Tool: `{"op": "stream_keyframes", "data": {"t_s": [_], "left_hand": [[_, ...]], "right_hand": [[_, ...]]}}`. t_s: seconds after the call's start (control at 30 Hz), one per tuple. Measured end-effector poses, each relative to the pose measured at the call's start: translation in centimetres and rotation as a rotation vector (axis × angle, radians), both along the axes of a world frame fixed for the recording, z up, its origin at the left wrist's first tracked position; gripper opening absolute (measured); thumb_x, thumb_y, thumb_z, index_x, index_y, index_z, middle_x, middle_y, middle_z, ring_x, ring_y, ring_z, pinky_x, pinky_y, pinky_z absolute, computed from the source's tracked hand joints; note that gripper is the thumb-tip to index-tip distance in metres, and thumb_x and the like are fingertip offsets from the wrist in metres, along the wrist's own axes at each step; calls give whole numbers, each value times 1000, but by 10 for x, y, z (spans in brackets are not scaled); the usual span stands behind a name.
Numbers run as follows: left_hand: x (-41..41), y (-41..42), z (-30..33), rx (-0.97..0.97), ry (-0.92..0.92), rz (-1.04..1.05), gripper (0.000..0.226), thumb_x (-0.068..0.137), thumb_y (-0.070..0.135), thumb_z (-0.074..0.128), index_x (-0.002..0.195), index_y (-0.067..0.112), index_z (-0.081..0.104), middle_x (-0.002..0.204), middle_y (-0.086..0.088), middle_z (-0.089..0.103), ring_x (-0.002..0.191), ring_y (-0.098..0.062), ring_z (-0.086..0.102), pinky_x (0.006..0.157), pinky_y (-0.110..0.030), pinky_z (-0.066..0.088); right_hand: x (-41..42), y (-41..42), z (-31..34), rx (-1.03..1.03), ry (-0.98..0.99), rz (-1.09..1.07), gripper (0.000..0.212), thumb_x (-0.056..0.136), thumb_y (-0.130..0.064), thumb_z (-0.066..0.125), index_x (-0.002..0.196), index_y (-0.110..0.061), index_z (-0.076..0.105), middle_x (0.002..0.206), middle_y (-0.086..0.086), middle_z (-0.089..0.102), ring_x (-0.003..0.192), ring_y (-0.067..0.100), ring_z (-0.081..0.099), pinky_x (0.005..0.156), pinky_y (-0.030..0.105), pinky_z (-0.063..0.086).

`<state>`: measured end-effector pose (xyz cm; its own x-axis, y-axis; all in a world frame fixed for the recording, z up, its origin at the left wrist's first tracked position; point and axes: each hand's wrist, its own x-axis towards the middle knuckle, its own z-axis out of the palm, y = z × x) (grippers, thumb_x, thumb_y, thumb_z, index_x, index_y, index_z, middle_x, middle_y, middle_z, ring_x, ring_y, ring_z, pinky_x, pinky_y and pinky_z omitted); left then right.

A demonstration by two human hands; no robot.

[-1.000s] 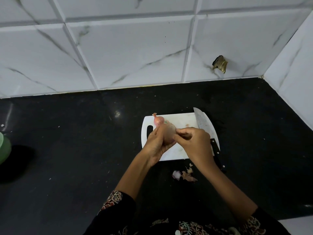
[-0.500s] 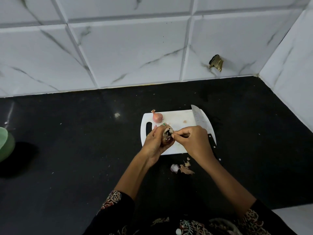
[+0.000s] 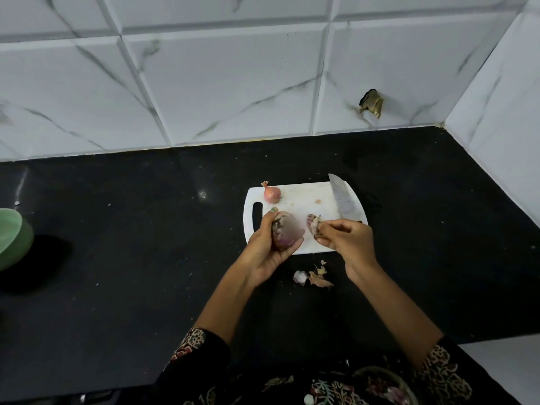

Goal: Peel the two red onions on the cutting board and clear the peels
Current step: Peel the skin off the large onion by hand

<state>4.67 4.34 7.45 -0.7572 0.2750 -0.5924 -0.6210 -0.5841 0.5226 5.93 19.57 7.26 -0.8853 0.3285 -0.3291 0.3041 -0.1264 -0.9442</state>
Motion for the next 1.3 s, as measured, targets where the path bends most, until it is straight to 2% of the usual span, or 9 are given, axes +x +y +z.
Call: {"op": "stream_keyframes", "data": {"t_s": [0.17,0.27,0.33,0.4,0.53,0.63,0.8,1.13,1.3], "left_hand": [[5,-2,0,43,-5,-2,49,91,41,56,115,-1,59,97,-14,71,85,-23,71,66,-31,61],[7,-1,0,-11,-11,8,39,91,41,57,103,4,61,92,-11,68,82,-18,65,64,-29,60],[7,0,0,-59,-2,-8,34,91,41,56,98,8,61,88,-8,66,78,-15,61,60,-27,58],[8,0,0,-73,13,-40,30,92,37,52,96,9,60,87,-8,63,76,-16,59,56,-27,56],[10,-2,-1,-121,67,-109,24,92,32,48,94,11,58,84,-6,62,73,-15,57,54,-26,52],[12,-1,-2,-189,122,-139,24,93,35,52,98,15,63,83,-2,65,73,-11,59,56,-24,50],[13,3,4,-254,208,-149,21,93,36,54,90,19,67,77,4,69,70,-6,62,57,-20,46],[12,4,4,-309,211,-124,25,89,41,60,88,17,65,75,4,67,64,-4,60,53,-17,45],[11,7,2,-309,177,-105,27,88,45,60,85,19,65,78,2,63,63,-6,57,55,-19,42]], "right_hand": [[10,8,-21,368,101,-31,12,77,-8,75,82,-12,65,73,6,70,67,18,70,62,28,56],[13,7,-32,639,81,229,2,82,-10,69,82,-8,69,77,3,69,77,20,68,64,21,48],[12,5,-37,813,25,436,14,87,-13,63,87,-3,72,94,9,68,93,21,63,67,19,37],[12,4,-34,875,57,445,17,90,-15,60,93,-3,72,105,9,62,102,20,57,69,16,31],[12,1,1,642,213,298,10,87,-20,64,88,-13,70,88,-1,67,77,8,61,66,9,41],[11,-4,28,452,252,396,17,84,-25,68,99,-18,71,93,-9,70,83,6,65,75,19,52],[11,-6,36,583,326,468,15,82,-14,71,96,-13,74,89,-3,73,82,-4,65,70,6,47],[13,-4,36,678,398,457,10,80,-7,69,88,-7,75,82,3,74,73,7,68,70,21,54],[15,-1,36,600,363,529,20,78,-10,74,98,-9,74,88,-3,72,78,-4,66,72,9,51]]}}
